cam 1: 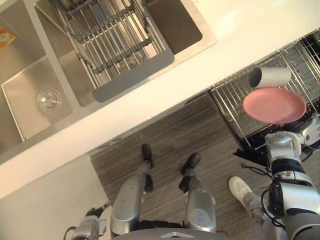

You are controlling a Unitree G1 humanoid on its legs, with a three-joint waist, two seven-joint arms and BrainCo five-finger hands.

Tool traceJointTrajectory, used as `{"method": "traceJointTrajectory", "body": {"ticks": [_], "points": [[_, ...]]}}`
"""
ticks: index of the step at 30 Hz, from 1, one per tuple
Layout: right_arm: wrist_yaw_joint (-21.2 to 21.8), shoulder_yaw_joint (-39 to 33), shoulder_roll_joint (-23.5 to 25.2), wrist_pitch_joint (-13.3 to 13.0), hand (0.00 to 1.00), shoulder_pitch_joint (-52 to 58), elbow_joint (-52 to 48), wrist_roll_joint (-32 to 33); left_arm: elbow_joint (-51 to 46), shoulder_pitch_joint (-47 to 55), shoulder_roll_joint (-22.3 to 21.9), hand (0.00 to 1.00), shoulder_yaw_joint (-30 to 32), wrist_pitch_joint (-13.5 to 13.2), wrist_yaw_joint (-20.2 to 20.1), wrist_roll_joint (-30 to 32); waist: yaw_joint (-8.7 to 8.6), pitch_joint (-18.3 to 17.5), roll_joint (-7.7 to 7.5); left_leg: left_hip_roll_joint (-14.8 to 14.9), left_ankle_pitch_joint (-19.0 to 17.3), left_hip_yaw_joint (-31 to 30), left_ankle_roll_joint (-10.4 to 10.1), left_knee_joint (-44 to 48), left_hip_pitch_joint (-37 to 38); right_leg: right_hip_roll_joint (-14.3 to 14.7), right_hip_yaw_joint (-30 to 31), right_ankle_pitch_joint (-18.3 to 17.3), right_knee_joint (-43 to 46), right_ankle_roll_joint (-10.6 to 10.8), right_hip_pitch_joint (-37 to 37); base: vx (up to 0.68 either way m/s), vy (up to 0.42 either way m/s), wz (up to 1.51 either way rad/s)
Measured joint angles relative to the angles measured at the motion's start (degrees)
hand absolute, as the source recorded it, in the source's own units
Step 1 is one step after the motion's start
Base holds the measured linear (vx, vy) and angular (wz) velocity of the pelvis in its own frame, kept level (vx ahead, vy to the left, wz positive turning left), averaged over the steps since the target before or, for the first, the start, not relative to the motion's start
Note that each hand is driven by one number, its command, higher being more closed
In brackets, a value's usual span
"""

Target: Walk over to the sink, pick up the cup, carry it to the dishwasher, place the cup inside the dishwasher, then close the dishwasher door

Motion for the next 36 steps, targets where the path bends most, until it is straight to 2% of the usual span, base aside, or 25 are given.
{"method": "traceJointTrajectory", "body": {"ticks": [15,21,23,26,30,31,32,33,36], "points": [[2.4,0.0,0.0,-0.7,0.00,-0.1,-1.1,0.3,-0.1,0.0,-0.9,0.00,0.0,-0.6,0.0,0.1,-0.04,0.0,0.01,-0.1,-0.2,-0.3,-0.3,0.0,0.6,0.0,0.2,0.7,-1.1,-0.4,0.9,0.01,-0.010,-0.01],[2.5,-2.6,0.1,-1.8,0.00,3.6,-7.1,3.8,-1.8,0.0,-1.2,0.00,1.1,-0.4,0.0,0.1,-0.57,0.0,-0.08,0.0,-0.2,-0.2,-0.2,0.1,2.8,0.6,0.2,1.6,-2.5,0.0,3.5,0.02,-0.023,0.00],[2.5,-4.2,0.2,-2.7,0.00,6.0,-12.1,3.9,-3.0,0.0,-1.2,0.00,1.3,-0.2,0.0,0.1,-1.06,0.1,-0.22,0.1,-0.3,-0.1,-0.4,-0.1,4.3,0.9,0.2,1.7,-3.3,0.1,5.2,0.03,-0.034,-0.03],[2.5,-5.1,0.2,-2.9,0.00,7.8,-16.3,3.9,-3.5,0.0,-1.2,0.00,1.8,1.1,0.0,0.2,-1.98,-0.1,-0.74,0.3,-0.6,0.0,-0.8,-0.4,5.4,1.3,0.2,2.1,-4.4,-0.1,6.6,0.02,-0.032,-0.05],[2.3,-11.1,0.2,-3.6,0.00,13.1,-21.8,3.9,-3.1,1.0,-0.9,0.00,4.5,2.5,0.2,0.1,-3.09,-2.3,-3.94,1.3,-0.7,1.2,-0.9,-0.8,7.5,2.9,0.5,2.7,-7.1,0.0,9.2,0.04,-0.069,-0.11],[2.1,-12.8,0.1,-4.7,0.00,15.1,-24.1,3.9,-2.4,1.2,-0.7,0.00,5.9,2.8,0.5,0.1,-3.79,-3.7,-5.27,1.5,-0.8,1.3,-0.9,-0.8,7.9,3.2,0.5,3.0,-7.9,-0.3,9.8,0.06,-0.079,-0.09],[1.9,-13.8,0.0,-5.3,0.00,16.1,-25.3,3.9,-2.1,1.3,-0.6,0.00,6.3,3.0,0.5,0.1,-4.13,-4.6,-5.88,1.6,-0.8,1.4,-0.9,-0.9,8.0,3.4,0.5,3.0,-8.1,-0.4,10.0,0.09,-0.090,-0.12],[1.0,-15.8,-0.8,-6.7,0.00,18.3,-27.6,4.5,-2.1,1.9,-0.4,0.00,8.0,3.2,0.5,0.1,-4.79,-6.4,-7.30,2.0,-1.0,1.7,-0.9,-0.9,8.9,3.9,0.6,2.9,-8.6,-0.4,10.9,0.06,-0.061,-0.12],[0.3,-20.4,-4.2,-9.2,0.00,21.1,-29.4,9.7,-2.1,2.8,-0.2,0.00,10.4,3.5,0.3,0.1,-5.70,-9.5,-8.70,2.5,-1.3,2.7,-1.2,-1.4,10.4,4.4,0.8,2.7,-8.9,-0.5,11.7,0.05,-0.057,-0.16]]}}
